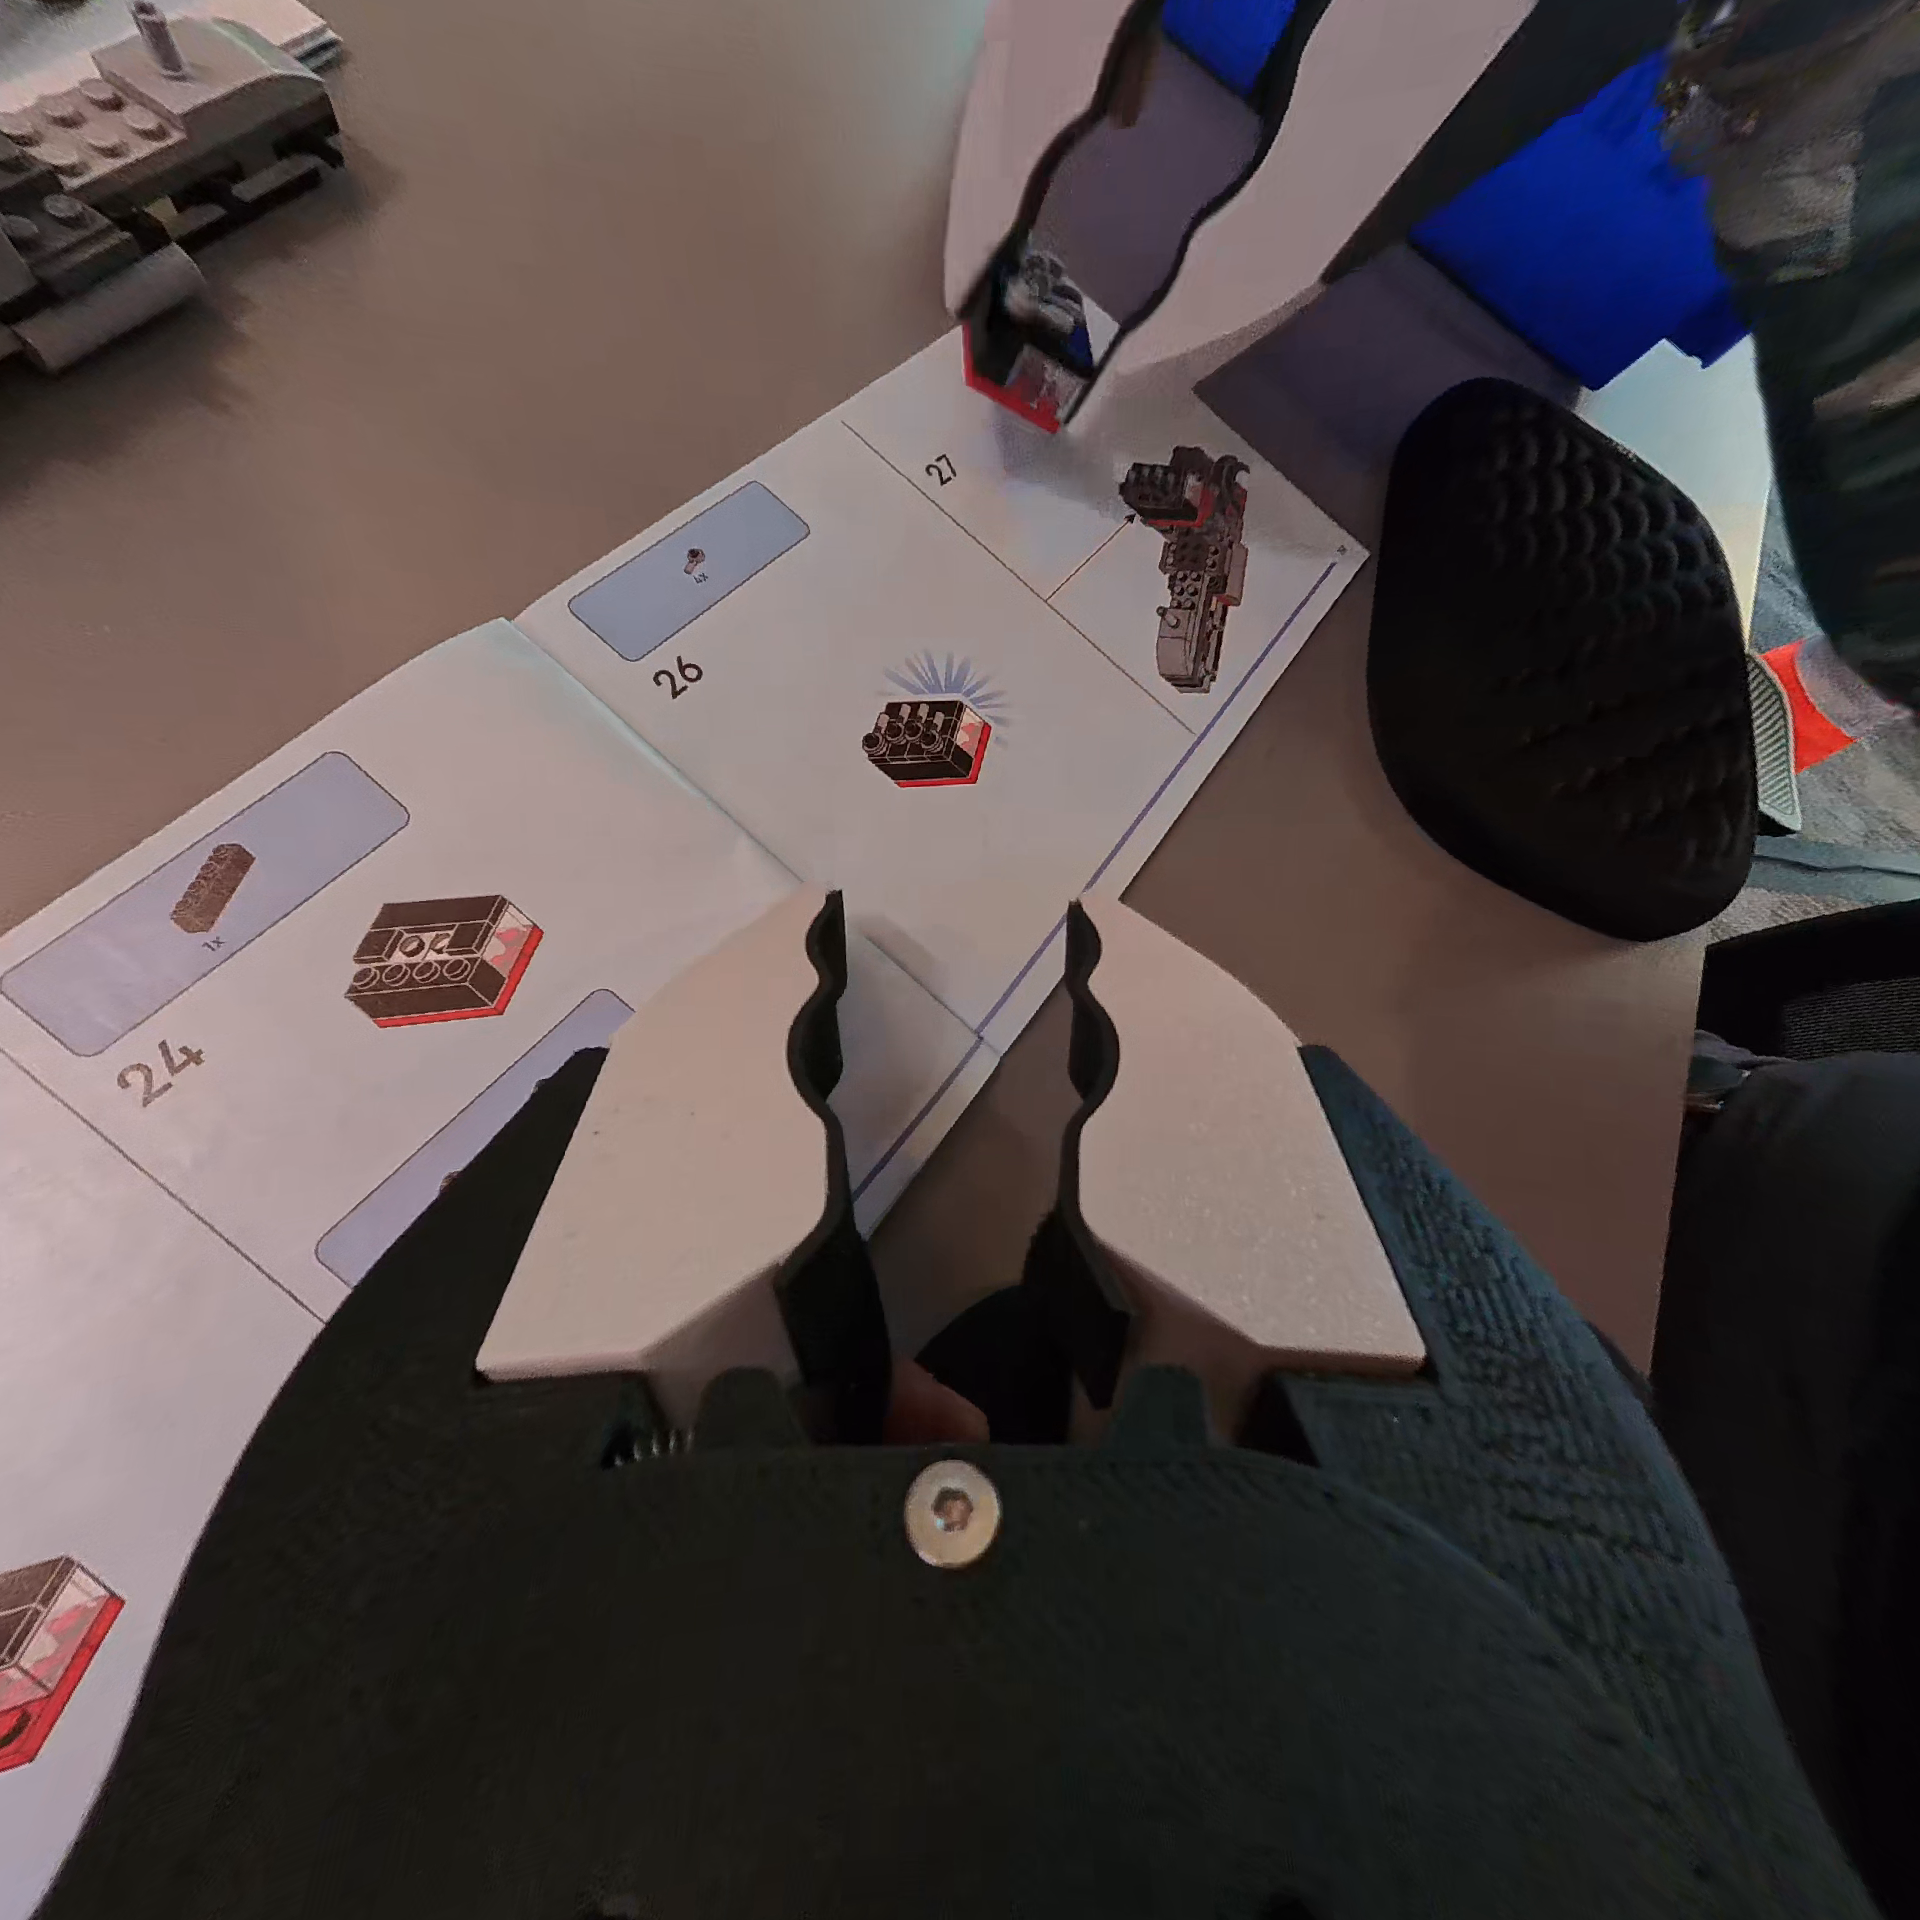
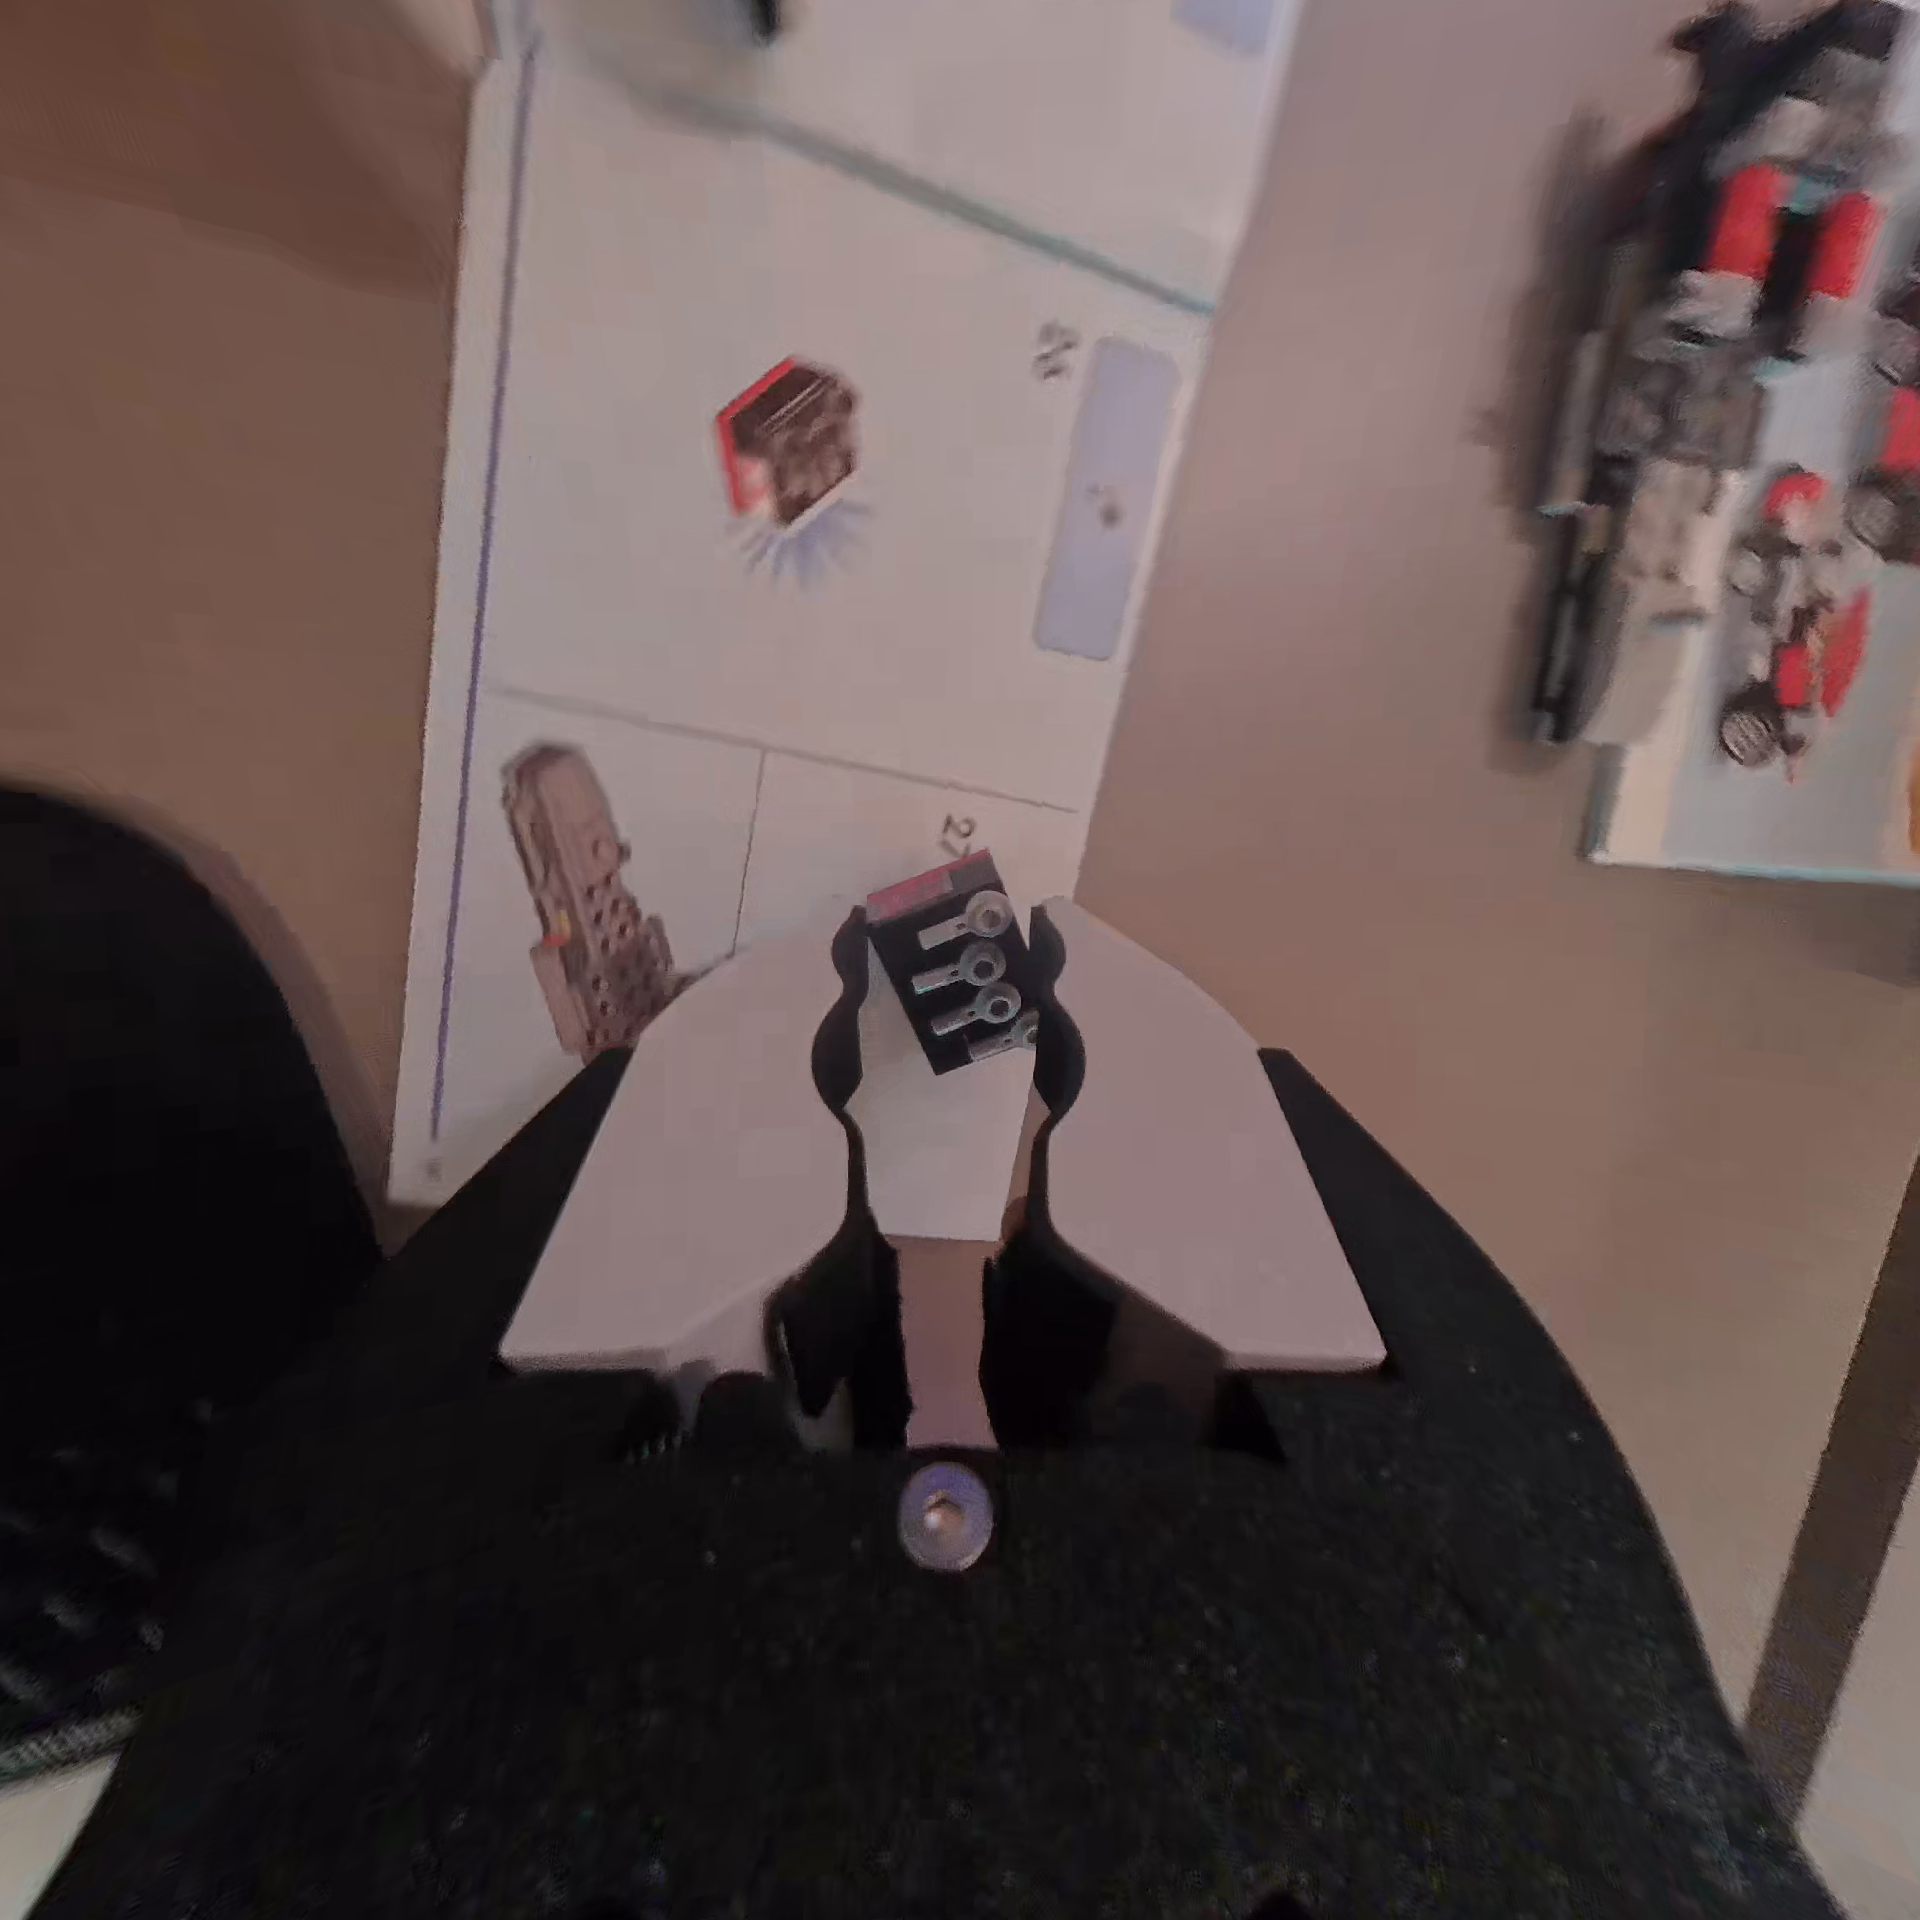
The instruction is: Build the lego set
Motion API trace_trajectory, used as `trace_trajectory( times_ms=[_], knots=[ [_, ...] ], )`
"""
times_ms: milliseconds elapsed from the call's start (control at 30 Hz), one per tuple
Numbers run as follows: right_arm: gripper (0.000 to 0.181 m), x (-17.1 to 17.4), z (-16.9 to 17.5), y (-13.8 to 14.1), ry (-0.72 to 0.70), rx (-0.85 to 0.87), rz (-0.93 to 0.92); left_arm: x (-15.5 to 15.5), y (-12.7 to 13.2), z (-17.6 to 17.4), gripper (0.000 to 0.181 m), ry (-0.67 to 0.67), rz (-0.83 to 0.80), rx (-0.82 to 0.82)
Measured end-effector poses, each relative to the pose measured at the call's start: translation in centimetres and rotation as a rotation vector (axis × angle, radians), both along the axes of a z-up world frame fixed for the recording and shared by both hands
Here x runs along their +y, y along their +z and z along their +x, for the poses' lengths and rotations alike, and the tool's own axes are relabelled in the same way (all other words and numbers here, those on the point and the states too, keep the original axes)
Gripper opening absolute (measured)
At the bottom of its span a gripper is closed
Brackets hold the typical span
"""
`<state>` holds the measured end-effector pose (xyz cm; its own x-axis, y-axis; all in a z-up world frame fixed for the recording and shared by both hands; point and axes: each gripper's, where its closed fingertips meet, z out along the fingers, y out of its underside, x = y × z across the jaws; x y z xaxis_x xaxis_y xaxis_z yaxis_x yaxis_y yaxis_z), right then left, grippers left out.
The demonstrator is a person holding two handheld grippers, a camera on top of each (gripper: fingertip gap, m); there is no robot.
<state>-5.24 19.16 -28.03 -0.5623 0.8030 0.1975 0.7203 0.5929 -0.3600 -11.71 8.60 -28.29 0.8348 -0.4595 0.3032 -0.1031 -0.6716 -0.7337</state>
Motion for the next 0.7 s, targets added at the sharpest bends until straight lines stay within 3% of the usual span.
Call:
trace_trajectory(
  times_ms=[133, 500, 567, 700],
  knots=[
    [0.029, -1.2, -1.3, 0.7, -0.198, 0.026, -0.078, -0.1, -0.2, 0.1, 0.041, -0.011, -0.005, 0.013],
    [0.033, -4.0, -6.0, -1.0, -0.336, -0.058, -0.135, -0.2, 0.5, 0.2, 0.041, -0.019, 0.017, -0.055],
    [0.047, -4.1, -6.1, 0.1, -0.373, 0.001, -0.236, -0.2, 0.5, 0.2, 0.041, -0.019, 0.017, -0.05],
    [0.05, -1.0, -4.3, 4.0, -0.549, 0.286, -0.363, -0.2, 0.5, 0.1, 0.041, -0.016, 0.016, -0.049]
  ],
)
